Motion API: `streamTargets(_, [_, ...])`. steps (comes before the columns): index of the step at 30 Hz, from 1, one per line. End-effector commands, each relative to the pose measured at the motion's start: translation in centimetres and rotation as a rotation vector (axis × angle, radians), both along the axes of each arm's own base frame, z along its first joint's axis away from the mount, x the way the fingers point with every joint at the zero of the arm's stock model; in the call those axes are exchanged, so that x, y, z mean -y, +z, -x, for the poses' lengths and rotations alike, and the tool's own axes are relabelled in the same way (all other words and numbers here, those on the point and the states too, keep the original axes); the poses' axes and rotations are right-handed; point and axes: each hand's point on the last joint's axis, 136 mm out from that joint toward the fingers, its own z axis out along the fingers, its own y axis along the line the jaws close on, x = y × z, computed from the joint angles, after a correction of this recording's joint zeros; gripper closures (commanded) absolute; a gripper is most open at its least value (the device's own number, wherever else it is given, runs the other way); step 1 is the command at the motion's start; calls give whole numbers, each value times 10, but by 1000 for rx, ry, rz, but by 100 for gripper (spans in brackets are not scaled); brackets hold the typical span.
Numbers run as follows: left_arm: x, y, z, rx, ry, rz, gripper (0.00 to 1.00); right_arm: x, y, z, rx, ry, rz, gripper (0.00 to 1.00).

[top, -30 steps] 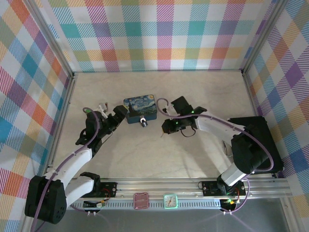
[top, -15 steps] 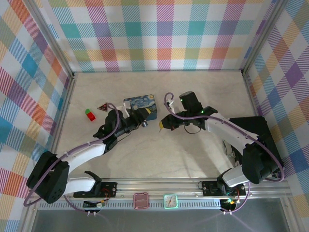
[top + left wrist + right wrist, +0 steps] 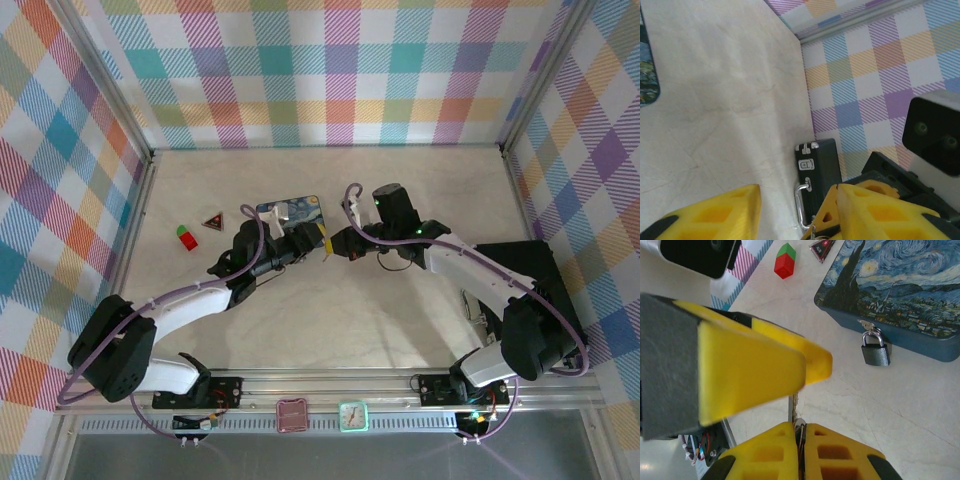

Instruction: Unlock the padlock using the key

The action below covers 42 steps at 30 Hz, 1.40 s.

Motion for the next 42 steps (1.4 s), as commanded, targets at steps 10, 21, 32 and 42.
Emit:
streamTargets(10, [12,14,3,55,-33,-11,96,-4,18,3,28,14,-63,100])
streamTargets(21, [-5,62,2,378,-37,-258,100,39,59,-16,269,-184,-42,46])
streamTargets(32, [16,107,21,625,-234,-248,100,17,96,10,327,-32,-372,63])
streamTargets(42, [21,117,24,640,-231,-146,100,8,104,17,302,32,-535,64])
